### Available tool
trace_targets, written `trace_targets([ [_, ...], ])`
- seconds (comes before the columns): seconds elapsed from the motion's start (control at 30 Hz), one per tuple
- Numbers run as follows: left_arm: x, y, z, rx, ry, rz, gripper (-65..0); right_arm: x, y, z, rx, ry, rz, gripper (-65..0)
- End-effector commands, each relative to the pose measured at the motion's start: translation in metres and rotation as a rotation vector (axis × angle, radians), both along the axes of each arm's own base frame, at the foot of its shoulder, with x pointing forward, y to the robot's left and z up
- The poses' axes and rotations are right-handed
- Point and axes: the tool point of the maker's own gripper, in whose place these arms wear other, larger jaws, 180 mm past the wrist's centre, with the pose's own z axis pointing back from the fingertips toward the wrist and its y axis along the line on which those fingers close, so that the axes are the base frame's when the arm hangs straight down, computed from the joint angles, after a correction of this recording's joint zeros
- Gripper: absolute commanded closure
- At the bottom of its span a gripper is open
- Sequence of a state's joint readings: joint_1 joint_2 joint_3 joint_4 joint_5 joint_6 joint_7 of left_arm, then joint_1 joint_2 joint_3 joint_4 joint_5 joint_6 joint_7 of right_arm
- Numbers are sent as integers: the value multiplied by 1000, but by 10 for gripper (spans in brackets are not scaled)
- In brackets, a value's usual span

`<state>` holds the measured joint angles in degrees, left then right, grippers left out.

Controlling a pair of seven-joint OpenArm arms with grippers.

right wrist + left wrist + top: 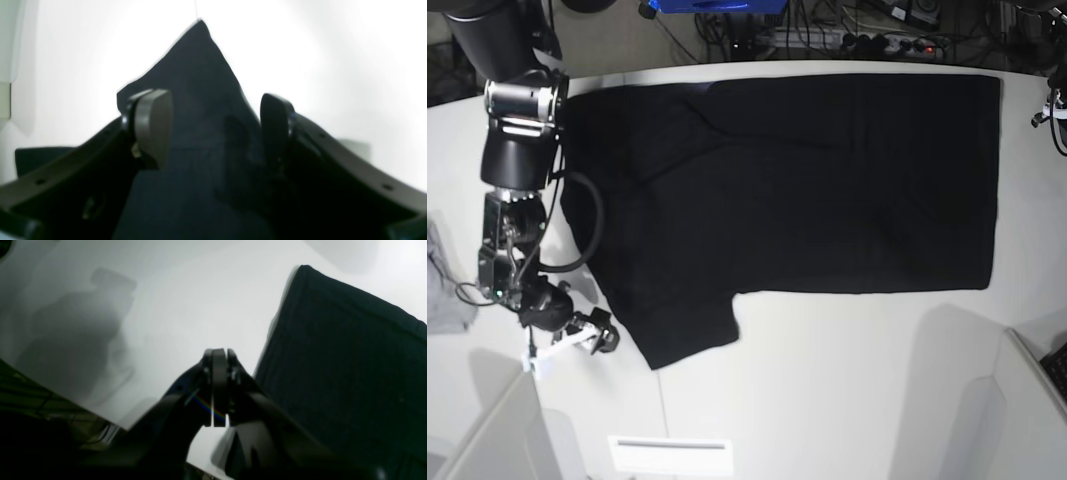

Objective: Fold the T-shirt properly
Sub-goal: 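Reach the right gripper to the hem corner and grasp it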

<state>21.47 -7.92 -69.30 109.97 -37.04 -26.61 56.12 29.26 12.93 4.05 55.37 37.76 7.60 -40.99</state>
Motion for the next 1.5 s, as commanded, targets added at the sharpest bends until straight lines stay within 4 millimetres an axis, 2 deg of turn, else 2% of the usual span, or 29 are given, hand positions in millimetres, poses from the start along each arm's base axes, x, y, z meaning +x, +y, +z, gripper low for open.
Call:
trace_targets([
  [0.0, 1, 3, 11, 34, -19, -15, 0, 18, -7, 15, -21, -43, -6, -404],
  [0.2, 0, 3, 11, 34, -18, -12, 0, 34, -10, -23, -116, 65, -4, -407],
  [0.3, 0, 3, 11, 34, -18, -12, 0, 37, -17, -31, -151, 81, -20, -407],
  [0.4, 0, 3, 11, 34, -18, -12, 0, 36, -8, -39, -164, 91, -7, -407],
  [0.53, 2, 3, 11, 33, -19, -15, 0, 35, -3, -40, -159, 102, 6, -407],
  [0.6, 2, 3, 11, 33, -19, -15, 0, 34, 10, -42, -148, 104, 22, -407],
  [0.7, 1, 3, 11, 34, -19, -13, 0, 34, 18, -43, -140, 104, 31, -404],
  [0.93, 1, 3, 11, 33, -18, -13, 0, 33, 20, -45, -144, 107, 38, -398],
  [1.07, -2, 7, 6, 64, 30, -1, 0, 29, 23, -50, -206, 114, 90, -395],
  [1.13, -4, 9, 5, 78, 49, 7, 0, 28, 24, -52, -223, 116, 104, -369],
  [1.3, -3, 12, 7, 93, 56, 6, 0, 28, 24, -51, -221, 115, 101, -249],
  [1.33, 1, 13, 10, 101, 50, -2, -35, 28, 24, -51, -221, 115, 101, -230],
  [1.4, 15, 10, 12, 104, 40, -34, -188, 30, 24, -50, -221, 104, 98, -195],
  [1.47, 27, 7, 10, 100, 42, -70, -342, 32, 22, -49, -222, 80, 86, -134],
])
